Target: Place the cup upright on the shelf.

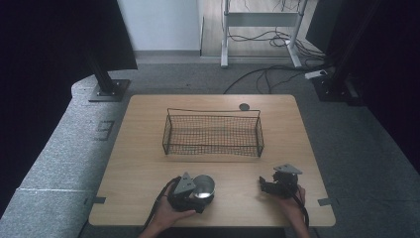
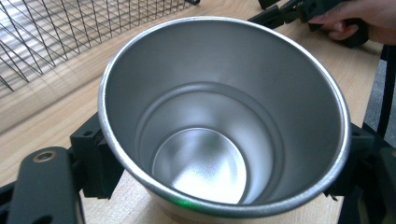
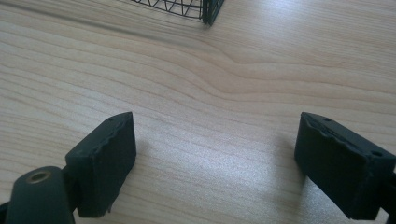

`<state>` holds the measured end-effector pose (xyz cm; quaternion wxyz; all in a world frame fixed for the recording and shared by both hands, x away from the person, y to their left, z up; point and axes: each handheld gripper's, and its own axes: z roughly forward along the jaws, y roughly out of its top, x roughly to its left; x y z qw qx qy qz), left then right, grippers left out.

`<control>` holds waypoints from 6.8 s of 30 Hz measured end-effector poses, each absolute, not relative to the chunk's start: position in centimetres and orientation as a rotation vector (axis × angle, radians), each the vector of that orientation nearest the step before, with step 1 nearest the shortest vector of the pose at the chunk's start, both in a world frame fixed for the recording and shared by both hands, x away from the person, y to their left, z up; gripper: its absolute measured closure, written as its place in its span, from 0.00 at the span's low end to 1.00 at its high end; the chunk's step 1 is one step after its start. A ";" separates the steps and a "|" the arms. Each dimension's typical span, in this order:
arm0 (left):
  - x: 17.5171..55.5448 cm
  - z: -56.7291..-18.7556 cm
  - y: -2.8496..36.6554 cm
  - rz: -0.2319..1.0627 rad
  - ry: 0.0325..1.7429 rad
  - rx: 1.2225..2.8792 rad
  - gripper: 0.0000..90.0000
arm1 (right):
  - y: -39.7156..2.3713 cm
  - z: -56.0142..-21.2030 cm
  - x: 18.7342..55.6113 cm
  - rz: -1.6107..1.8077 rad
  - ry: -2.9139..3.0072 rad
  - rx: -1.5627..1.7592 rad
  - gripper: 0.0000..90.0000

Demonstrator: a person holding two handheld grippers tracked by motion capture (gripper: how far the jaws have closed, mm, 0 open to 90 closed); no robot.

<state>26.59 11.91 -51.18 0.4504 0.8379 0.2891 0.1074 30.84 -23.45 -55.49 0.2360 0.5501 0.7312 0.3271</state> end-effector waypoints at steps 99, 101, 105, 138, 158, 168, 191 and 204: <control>36.2 -44.3 14.2 0.266 0.800 1.994 0.20 | -23.6 -55.5 30.9 0.875 1.957 1.553 0.14; 36.3 -44.0 14.1 0.266 0.797 1.992 0.20 | -23.6 -55.5 31.0 0.875 1.957 1.553 0.14; 36.9 -43.7 14.1 0.240 0.800 1.977 0.20 | -23.6 -55.5 31.0 0.876 1.956 1.554 0.14; 40.0 -42.8 13.8 0.277 0.834 2.003 0.20 | -23.6 -55.5 31.0 0.872 1.953 1.556 0.14; 42.3 -42.0 13.8 0.297 0.858 2.008 0.20 | -23.7 -55.5 31.0 0.870 1.952 1.558 0.15; 43.5 -41.9 13.7 0.299 0.870 2.008 0.20 | -23.7 -55.5 31.0 0.871 1.950 1.556 0.15; 46.5 -42.5 14.1 0.288 0.913 2.013 0.20 | -23.7 -55.5 31.0 0.871 1.951 1.557 0.15; 47.8 -44.0 13.8 0.267 0.960 2.019 0.20 | -23.7 -55.5 31.0 0.871 1.951 1.557 0.15</control>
